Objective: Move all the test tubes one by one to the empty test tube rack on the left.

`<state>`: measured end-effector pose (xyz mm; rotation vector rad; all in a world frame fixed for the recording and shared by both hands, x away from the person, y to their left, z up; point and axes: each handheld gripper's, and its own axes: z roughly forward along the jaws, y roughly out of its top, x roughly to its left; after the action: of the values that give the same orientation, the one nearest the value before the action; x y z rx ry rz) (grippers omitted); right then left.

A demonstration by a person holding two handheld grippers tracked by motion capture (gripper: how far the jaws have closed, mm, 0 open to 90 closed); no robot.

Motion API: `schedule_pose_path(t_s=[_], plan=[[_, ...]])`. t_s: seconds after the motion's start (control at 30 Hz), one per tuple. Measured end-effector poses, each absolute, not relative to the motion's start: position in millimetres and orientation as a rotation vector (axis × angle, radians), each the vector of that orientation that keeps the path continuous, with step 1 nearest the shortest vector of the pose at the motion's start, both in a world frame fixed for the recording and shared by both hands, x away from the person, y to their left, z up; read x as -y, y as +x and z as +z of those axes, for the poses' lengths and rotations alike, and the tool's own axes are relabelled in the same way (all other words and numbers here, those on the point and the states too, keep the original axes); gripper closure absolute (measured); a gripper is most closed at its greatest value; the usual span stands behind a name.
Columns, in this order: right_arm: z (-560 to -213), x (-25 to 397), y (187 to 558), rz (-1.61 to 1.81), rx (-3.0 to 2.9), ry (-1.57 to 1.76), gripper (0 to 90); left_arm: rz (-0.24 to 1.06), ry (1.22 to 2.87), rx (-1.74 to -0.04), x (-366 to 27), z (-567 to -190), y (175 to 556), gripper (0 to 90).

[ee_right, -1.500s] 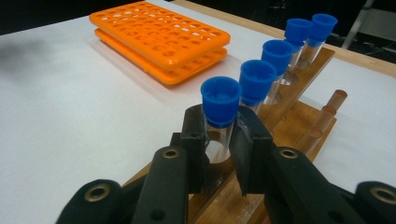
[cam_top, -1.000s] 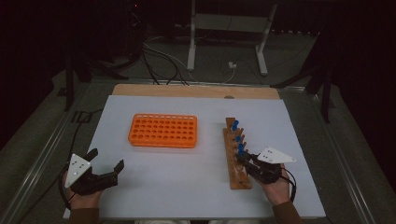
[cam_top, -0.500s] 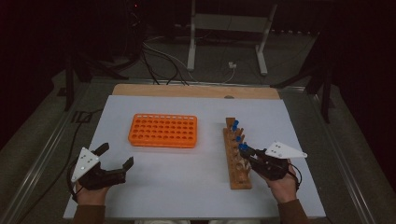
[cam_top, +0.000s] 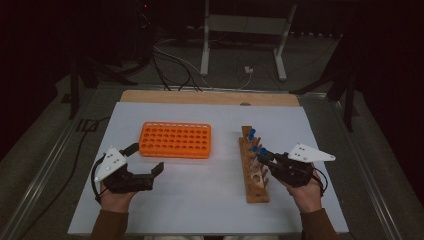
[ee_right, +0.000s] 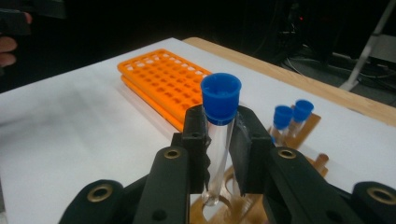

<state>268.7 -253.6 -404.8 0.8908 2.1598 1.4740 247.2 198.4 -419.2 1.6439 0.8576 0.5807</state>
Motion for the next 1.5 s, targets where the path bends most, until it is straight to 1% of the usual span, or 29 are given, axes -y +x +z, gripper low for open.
schedule_pose_path(t_s=[0.23, 0.3, 0.37, 0.57, 0.6, 0.63, 0.67, 0.77, 0.87, 0.9, 0.93, 0.97, 1.0, 1.17, 1.4, 1.5], plan=[[-399, 243, 272, 1.495, -2.166, 0.861, 76.6, 0.527, 1.682, -0.773, -165, -409, 262, 0.7], [-399, 238, 274, 1.495, -2.177, 0.855, 76.6, 0.5, 1.715, -0.727, -148, -409, 267, 0.7], [-400, 232, 276, 1.499, -2.187, 0.85, 76.6, 0.49, 1.722, -0.717, -143, -409, 269, 0.7], [-401, 214, 282, 1.513, -2.217, 0.835, 76.6, 0.445, 1.755, -0.694, -118, -416, 281, 7.9], [-401, 212, 283, 1.517, -2.22, 0.834, 76.6, 0.428, 1.76, -0.687, -111, -419, 284, 9.7], [-401, 212, 283, 1.517, -2.22, 0.834, 76.6, 0.428, 1.76, -0.687, -111, -419, 284, 13.9], [-400, 207, 285, 1.522, -2.224, 0.827, 76.6, 0.411, 1.758, -0.668, -108, -422, 285, 20.5], [-400, 201, 288, 1.528, -2.231, 0.825, 76.6, 0.404, 1.79, -0.641, -93, -427, 287, 21.3], [-401, 190, 292, 1.53, -2.252, 0.813, 76.6, 0.4, 1.824, -0.618, -80, -431, 288, 26.3], [-401, 190, 292, 1.53, -2.252, 0.813, 76.6, 0.395, 1.831, -0.615, -76, -432, 289, 26.3], [-401, 185, 292, 1.537, -2.26, 0.803, 76.6, 0.392, 1.838, -0.614, -74, -433, 290, 31.8], [-401, 185, 292, 1.537, -2.26, 0.803, 76.6, 0.384, 1.842, -0.613, -71, -435, 291, 31.8], [-401, 180, 294, 1.541, -2.265, 0.798, 76.6, 0.379, 1.85, -0.609, -69, -436, 292, 39.1], [-402, 172, 296, 1.539, -2.284, 0.784, 76.5, 0.352, 1.862, -0.574, -61, -439, 293, 50.6], [-404, 163, 295, 1.556, -2.301, 0.775, 76.5, 0.37, 1.876, -0.547, -56, -440, 292, 66.1], [-405, 161, 296, 1.554, -2.308, 0.771, 76.5, 0.375, 1.884, -0.538, -55, -440, 291, 71.3]])
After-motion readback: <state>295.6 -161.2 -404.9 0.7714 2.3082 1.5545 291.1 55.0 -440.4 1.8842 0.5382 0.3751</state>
